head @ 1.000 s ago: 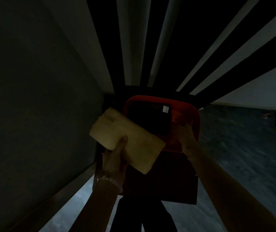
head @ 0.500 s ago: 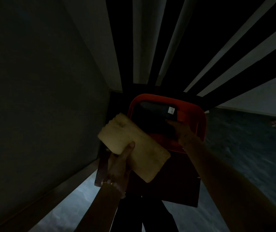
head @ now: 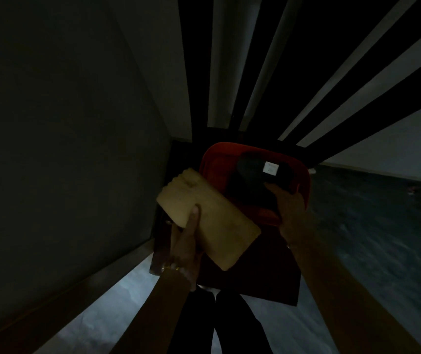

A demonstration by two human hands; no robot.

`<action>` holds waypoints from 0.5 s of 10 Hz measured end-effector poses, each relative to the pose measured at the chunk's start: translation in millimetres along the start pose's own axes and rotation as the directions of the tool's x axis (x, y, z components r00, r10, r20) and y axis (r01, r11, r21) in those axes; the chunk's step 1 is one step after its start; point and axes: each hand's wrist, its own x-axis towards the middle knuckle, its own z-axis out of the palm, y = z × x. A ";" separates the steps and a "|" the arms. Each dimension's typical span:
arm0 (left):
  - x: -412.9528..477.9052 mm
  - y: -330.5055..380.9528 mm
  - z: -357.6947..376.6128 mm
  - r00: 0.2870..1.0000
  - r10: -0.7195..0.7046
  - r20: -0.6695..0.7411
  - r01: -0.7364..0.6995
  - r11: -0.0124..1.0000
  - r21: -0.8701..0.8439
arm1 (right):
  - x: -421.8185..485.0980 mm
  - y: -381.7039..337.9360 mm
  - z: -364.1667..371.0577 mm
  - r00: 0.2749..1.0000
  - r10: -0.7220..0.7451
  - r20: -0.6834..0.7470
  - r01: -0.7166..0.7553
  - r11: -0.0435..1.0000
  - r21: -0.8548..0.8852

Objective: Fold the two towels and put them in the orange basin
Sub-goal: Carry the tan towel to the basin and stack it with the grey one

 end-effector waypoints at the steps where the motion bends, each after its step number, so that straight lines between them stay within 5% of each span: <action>1: -6.6 2.8 2.4 0.997 -0.016 -0.077 0.019 0.999 0.035 | -32.2 -7.4 -12.5 0.994 -0.103 -0.043 0.106 0.991 0.077; 5: -32.2 -4.0 9.0 0.994 0.007 0.110 -0.016 0.997 0.081 | -131.6 -4.1 -22.9 0.982 -0.012 0.190 -0.062 0.924 0.378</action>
